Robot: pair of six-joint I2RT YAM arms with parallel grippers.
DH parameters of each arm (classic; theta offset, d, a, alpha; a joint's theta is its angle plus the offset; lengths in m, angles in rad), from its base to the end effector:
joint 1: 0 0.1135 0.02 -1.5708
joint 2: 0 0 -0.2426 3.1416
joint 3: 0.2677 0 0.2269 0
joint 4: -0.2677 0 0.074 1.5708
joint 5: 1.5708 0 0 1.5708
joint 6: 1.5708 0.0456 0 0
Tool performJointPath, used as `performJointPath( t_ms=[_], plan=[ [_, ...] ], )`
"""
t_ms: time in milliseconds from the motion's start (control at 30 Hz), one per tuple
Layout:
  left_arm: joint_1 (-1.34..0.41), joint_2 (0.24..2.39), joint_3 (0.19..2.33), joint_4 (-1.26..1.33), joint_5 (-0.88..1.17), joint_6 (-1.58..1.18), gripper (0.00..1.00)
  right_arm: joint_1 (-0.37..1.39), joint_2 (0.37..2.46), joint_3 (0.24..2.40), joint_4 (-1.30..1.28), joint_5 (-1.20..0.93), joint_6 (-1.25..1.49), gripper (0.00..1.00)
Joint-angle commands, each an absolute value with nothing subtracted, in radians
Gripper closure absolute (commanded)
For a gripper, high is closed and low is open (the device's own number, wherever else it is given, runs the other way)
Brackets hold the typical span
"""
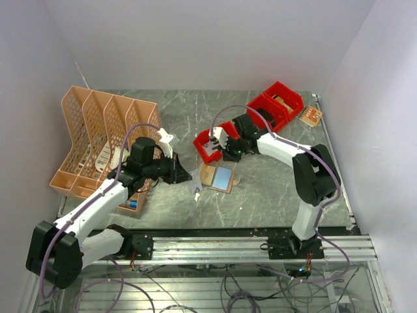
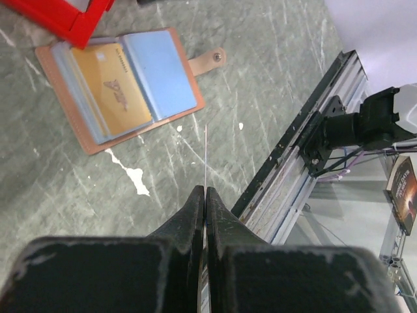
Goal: Put the credit cards into the card holder
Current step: Move the storage box to the center of the board.
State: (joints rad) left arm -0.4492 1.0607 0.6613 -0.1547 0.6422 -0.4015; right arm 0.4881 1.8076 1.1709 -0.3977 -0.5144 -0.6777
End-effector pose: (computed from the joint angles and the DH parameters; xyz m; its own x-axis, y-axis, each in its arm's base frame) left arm 0.1867 -0.1203 0.2373 -0.7515 0.0149 -0.6596 0.5572 0.5497 -0.6224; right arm 0.2956 0.1824 0.1698 -0.1962 -0.7222 -0.6633 -0.9670 0.2544 0.0090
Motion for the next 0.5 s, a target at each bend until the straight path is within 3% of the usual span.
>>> performJointPath(
  t_ms=[0,133,467],
  plan=[
    [-0.445,1.043,0.665,-0.233,0.589,-0.412,0.93,0.485,1.876,1.288,-0.397,-0.318,-0.684,1.0],
    [-0.445,1.028,0.673,-0.238,0.583,-0.42,0.93,0.475,1.886,1.286,-0.276,-0.21,-0.674,1.0],
    [-0.444,1.052,0.663,-0.219,0.575,-0.434,0.93,0.46,2.065,1.517,-0.203,-0.044,-0.649,1.0]
  ],
)
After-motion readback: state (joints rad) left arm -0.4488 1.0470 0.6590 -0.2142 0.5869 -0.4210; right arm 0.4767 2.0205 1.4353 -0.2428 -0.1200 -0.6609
